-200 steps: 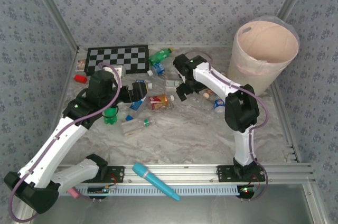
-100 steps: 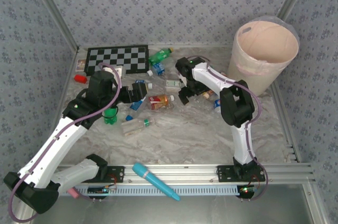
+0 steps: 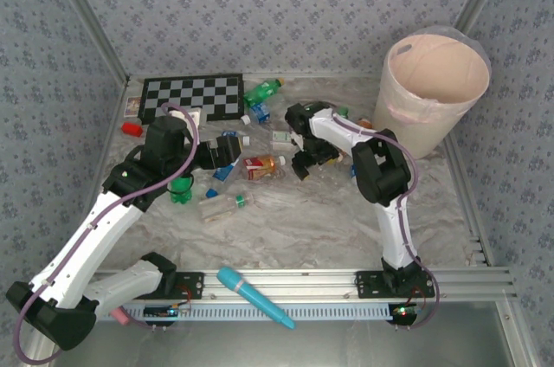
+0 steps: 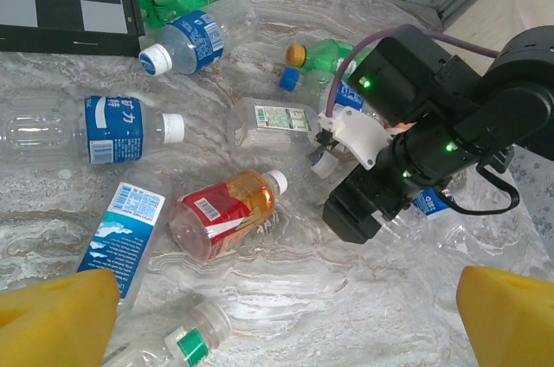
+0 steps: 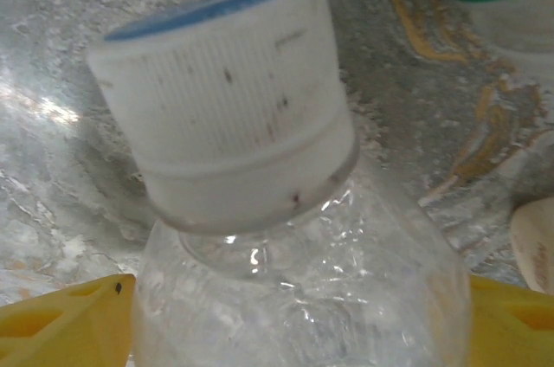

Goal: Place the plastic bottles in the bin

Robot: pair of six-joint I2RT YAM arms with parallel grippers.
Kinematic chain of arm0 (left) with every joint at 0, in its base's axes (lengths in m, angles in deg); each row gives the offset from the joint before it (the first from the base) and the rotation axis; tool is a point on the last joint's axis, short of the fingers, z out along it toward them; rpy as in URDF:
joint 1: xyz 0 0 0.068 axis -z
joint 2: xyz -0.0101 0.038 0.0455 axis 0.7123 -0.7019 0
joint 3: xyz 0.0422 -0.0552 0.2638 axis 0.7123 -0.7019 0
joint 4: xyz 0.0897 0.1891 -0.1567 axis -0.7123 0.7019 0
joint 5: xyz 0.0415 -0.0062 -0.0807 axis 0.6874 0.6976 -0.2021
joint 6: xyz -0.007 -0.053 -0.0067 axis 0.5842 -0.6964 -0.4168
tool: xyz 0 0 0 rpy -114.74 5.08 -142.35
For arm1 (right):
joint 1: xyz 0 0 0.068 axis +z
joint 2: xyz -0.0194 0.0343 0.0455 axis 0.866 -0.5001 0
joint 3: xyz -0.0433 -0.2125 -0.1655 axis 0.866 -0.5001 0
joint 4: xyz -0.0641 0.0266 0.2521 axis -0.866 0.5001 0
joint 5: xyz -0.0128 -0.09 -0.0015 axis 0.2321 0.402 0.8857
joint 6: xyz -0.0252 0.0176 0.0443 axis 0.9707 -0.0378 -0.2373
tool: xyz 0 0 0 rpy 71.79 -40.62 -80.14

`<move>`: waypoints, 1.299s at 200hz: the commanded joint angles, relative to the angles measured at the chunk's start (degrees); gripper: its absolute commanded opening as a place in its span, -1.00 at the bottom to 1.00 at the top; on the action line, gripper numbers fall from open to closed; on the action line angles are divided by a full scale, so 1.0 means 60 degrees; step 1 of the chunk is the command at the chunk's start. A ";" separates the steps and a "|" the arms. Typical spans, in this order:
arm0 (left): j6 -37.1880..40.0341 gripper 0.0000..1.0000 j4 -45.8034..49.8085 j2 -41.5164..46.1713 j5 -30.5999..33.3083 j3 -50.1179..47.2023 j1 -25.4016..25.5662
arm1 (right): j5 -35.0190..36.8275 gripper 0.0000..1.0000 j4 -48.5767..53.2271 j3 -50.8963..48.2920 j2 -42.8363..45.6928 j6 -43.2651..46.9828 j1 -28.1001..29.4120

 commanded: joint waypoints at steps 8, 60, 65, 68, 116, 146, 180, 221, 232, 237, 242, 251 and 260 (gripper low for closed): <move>0.0169 1.00 0.0110 0.0135 -0.0159 0.0284 -0.0019 | -0.0158 0.67 -0.0007 -0.0144 -0.0089 0.0120 0.0177; 0.0202 1.00 0.0118 0.0193 -0.0144 0.0247 -0.0018 | -0.0332 0.24 -0.0132 -0.0406 0.0531 0.0004 0.0273; 0.0202 0.99 0.0116 0.0195 -0.0144 0.0240 -0.0019 | -0.0310 0.24 -0.0143 -0.0410 0.0644 -0.0026 0.0265; 0.0202 0.99 0.0102 0.0182 -0.0153 0.0240 -0.0018 | -0.0312 0.24 -0.0138 -0.0397 0.0708 -0.0037 0.0274; 0.0274 0.99 -0.0040 0.0052 -0.0252 0.0299 -0.0026 | -0.0570 0.17 -0.0109 -0.0099 0.2070 -0.0531 -0.0013; 0.0333 1.00 -0.0081 -0.0120 -0.0334 0.0383 -0.0019 | -0.0846 0.18 -0.0111 0.0389 0.2984 -0.0834 -0.0412; 0.0363 0.99 -0.0203 -0.0280 -0.0452 0.0451 -0.0018 | -0.1372 0.17 -0.0136 0.1275 0.3830 -0.1248 -0.1097; 0.0404 1.00 -0.0318 -0.0449 -0.0525 0.0547 -0.0018 | -0.2753 0.15 -0.0717 0.2233 0.4777 -0.2186 -0.2719; 0.0399 0.99 -0.0342 -0.0465 -0.0547 0.0544 -0.0018 | -0.3255 0.13 -0.1240 0.2220 0.5136 -0.2610 -0.3274; 0.0392 0.99 -0.0355 -0.0463 -0.0548 0.0539 -0.0018 | -0.3495 0.12 -0.1530 0.2175 0.5294 -0.2819 -0.3545; 0.0385 0.99 -0.0372 -0.0452 -0.0547 0.0537 -0.0020 | -0.3742 0.11 -0.1839 0.2100 0.5457 -0.3068 -0.3846; 0.0374 0.99 -0.0400 -0.0450 -0.0544 0.0525 -0.0020 | -0.4097 0.10 -0.2402 0.1982 0.5708 -0.3508 -0.4332; 0.0376 0.99 -0.0406 -0.0450 -0.0554 0.0529 -0.0018 | -0.4414 0.09 -0.2969 0.1830 0.5930 -0.3974 -0.4780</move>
